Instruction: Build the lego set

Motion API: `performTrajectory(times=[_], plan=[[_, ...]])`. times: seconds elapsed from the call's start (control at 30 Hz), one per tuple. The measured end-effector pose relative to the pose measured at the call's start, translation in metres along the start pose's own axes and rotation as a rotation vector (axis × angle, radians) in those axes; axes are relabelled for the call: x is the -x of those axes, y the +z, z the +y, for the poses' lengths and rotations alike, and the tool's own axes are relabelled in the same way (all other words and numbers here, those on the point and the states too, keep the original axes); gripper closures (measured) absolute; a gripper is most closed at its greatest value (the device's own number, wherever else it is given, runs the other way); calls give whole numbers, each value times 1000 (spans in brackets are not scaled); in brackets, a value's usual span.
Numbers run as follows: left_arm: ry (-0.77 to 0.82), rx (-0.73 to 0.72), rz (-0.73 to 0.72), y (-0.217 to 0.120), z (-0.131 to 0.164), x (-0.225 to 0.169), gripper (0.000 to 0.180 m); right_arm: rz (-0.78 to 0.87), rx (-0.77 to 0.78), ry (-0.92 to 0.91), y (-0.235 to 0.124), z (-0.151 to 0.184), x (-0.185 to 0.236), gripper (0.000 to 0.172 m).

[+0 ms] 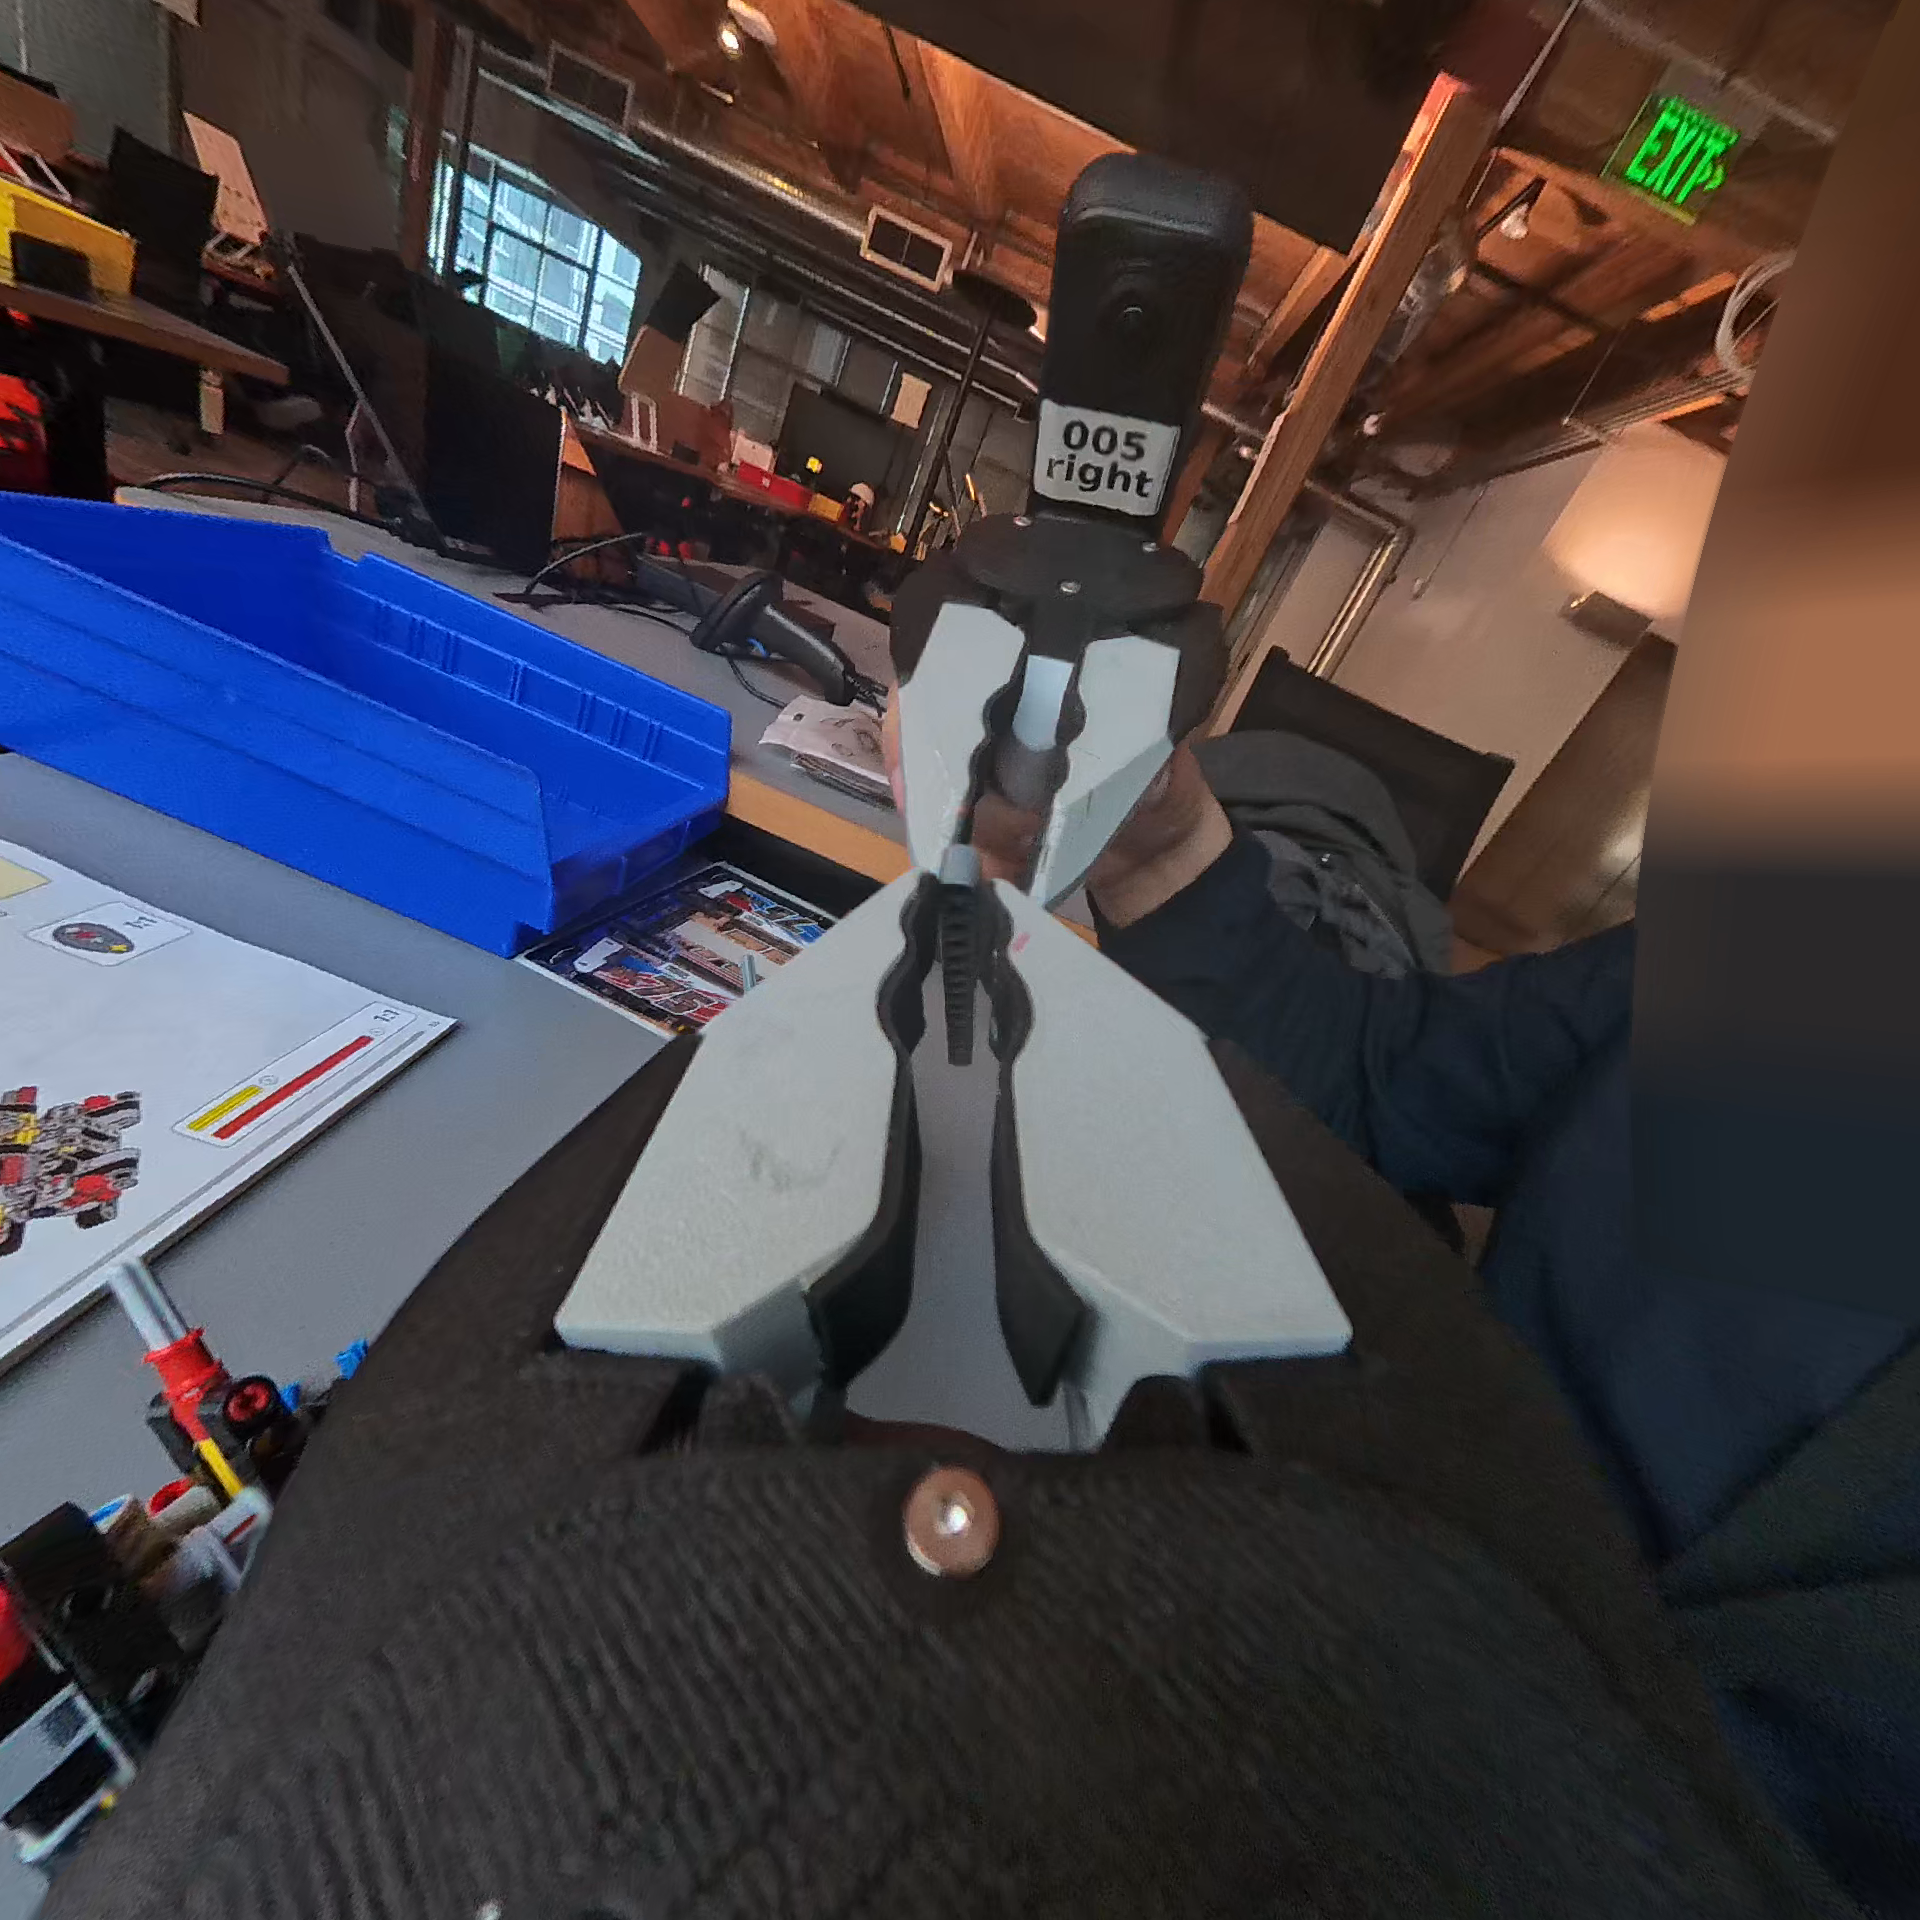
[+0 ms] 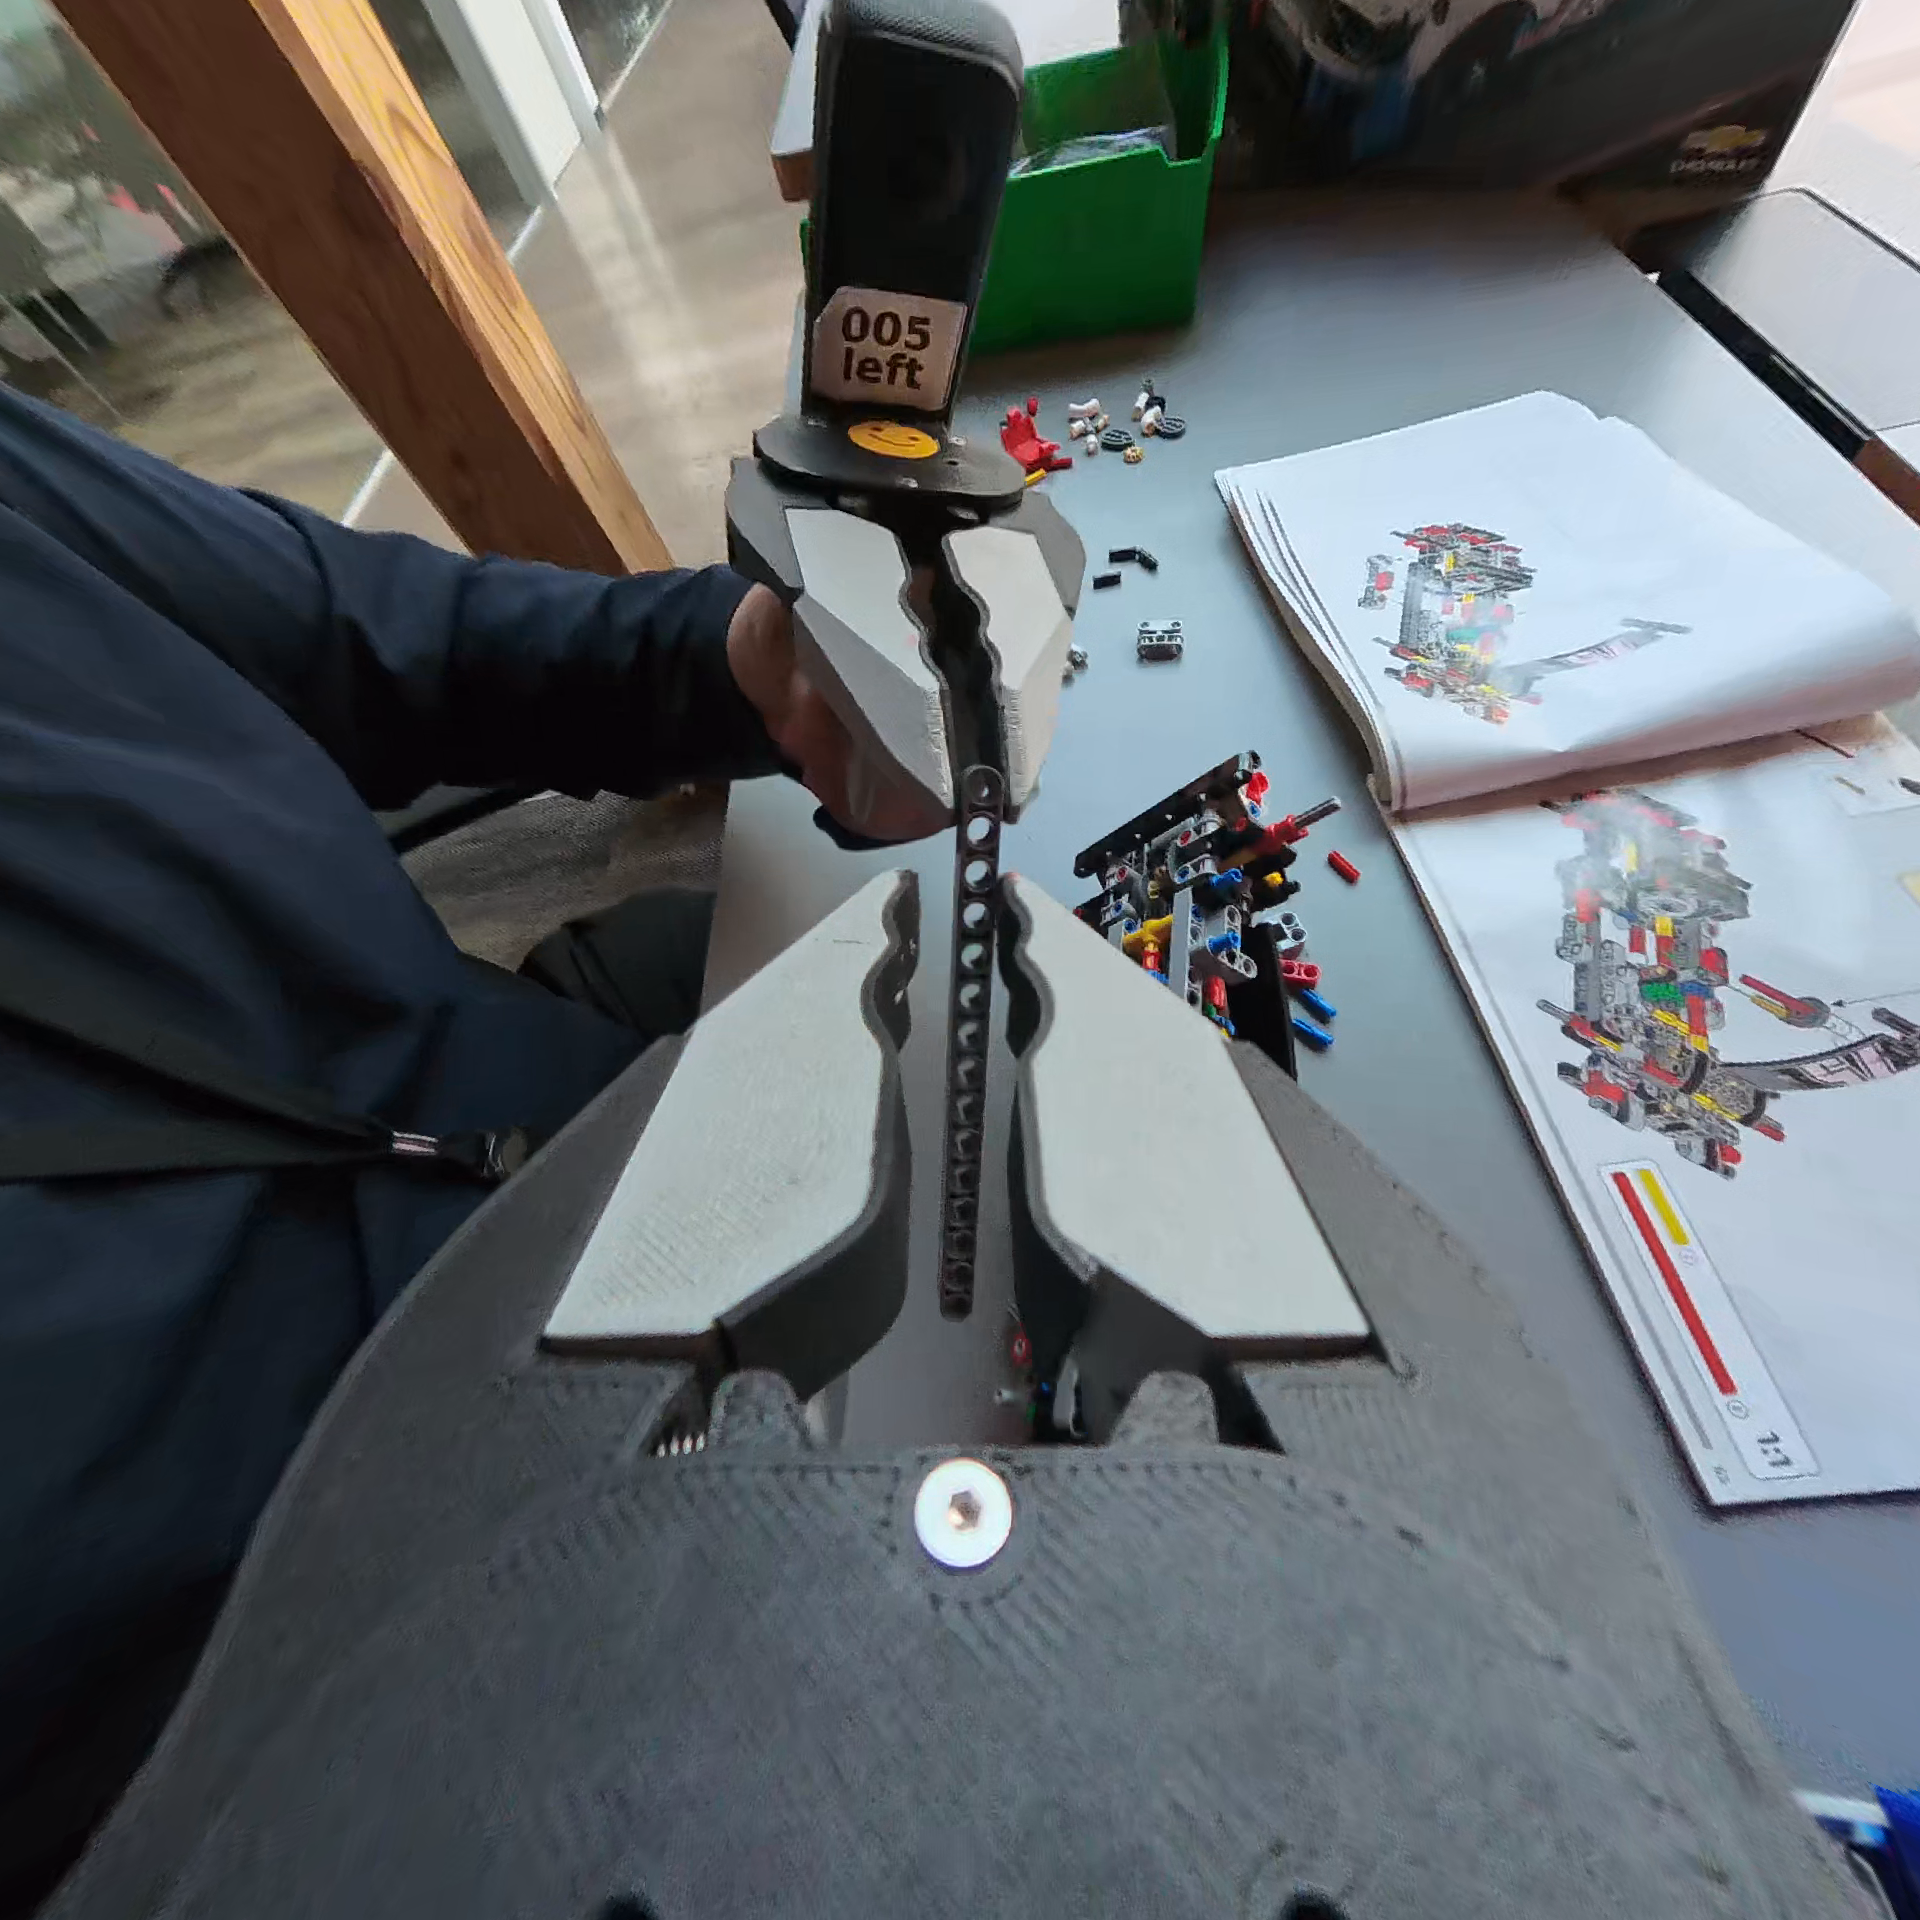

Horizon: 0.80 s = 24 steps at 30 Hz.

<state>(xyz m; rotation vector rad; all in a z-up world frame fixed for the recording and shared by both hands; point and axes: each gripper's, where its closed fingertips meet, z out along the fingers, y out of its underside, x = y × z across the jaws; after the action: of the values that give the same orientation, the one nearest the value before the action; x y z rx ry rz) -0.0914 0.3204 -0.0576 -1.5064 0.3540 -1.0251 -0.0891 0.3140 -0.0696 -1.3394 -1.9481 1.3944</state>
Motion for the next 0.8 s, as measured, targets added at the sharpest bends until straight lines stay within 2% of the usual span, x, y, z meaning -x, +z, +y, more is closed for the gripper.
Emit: performTrajectory(times=[0.07,0.27,0.47,0.57,0.67,0.8], plan=[[-5,-6,7,1,1,-1,175,1,3,13,4,0,-2,167],[-28,-55,16,-1,-1,-2,175,-24,-59,34,6,-7,-2,167],[-5,53,18,-3,14,-1,173,-68,51,79,13,8,1,167],[11,58,28,-4,10,-1,175,-72,63,75,15,7,2,167],[74,37,-33,-4,3,4,175,-48,24,71,14,0,-4,167],[31,-47,-37,-5,-14,7,175,-56,-121,80,9,-18,-10,167]])
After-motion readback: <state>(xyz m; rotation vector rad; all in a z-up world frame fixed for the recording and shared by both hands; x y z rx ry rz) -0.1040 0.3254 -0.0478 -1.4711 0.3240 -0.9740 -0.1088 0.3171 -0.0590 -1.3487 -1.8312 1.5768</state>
